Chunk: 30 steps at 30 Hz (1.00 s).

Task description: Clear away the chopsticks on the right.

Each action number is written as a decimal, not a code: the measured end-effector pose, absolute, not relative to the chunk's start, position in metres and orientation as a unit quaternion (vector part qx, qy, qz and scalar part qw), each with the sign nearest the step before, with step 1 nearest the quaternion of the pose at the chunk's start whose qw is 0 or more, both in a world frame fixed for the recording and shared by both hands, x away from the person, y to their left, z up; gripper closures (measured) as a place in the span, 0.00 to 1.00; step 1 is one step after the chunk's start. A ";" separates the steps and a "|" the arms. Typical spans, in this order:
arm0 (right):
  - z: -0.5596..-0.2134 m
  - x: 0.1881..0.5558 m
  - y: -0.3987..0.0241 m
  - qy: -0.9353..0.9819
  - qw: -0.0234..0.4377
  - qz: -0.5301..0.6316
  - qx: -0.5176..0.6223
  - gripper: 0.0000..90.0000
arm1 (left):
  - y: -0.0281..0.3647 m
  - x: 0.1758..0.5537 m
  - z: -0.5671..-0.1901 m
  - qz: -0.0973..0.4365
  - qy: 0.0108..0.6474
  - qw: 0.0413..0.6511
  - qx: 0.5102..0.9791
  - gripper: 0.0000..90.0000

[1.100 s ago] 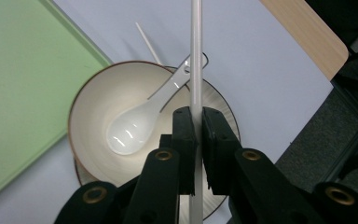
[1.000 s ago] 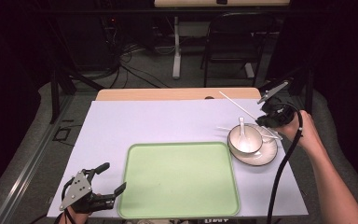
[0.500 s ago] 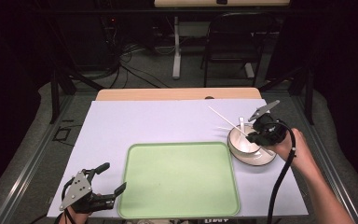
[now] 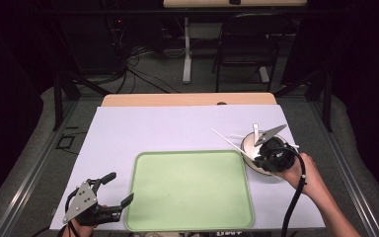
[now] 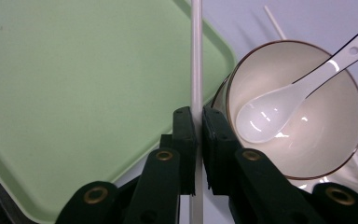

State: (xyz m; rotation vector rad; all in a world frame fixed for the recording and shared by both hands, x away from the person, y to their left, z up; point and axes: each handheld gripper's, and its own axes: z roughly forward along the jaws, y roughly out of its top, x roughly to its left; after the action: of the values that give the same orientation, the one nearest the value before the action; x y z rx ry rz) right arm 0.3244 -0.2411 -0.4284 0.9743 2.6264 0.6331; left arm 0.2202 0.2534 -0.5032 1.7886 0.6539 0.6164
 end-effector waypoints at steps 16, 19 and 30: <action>-0.455 0.303 -0.234 0.896 0.113 0.225 0.365 0.93 | 0.254 0.220 -0.503 0.259 0.276 0.541 0.751 0.17; -0.462 0.298 -0.232 0.896 0.106 0.221 0.370 0.93 | 0.254 0.220 -0.503 0.259 0.273 0.540 0.753 0.17; -0.486 0.284 -0.227 0.880 0.092 0.224 0.408 0.93 | 0.254 0.220 -0.503 0.259 0.273 0.541 0.752 0.17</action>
State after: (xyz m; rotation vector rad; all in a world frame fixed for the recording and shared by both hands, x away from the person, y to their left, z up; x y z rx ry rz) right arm 0.2839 -0.2268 -0.4859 1.2127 2.6149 0.6640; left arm 0.2196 0.2535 -0.5033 1.7861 0.6494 0.6152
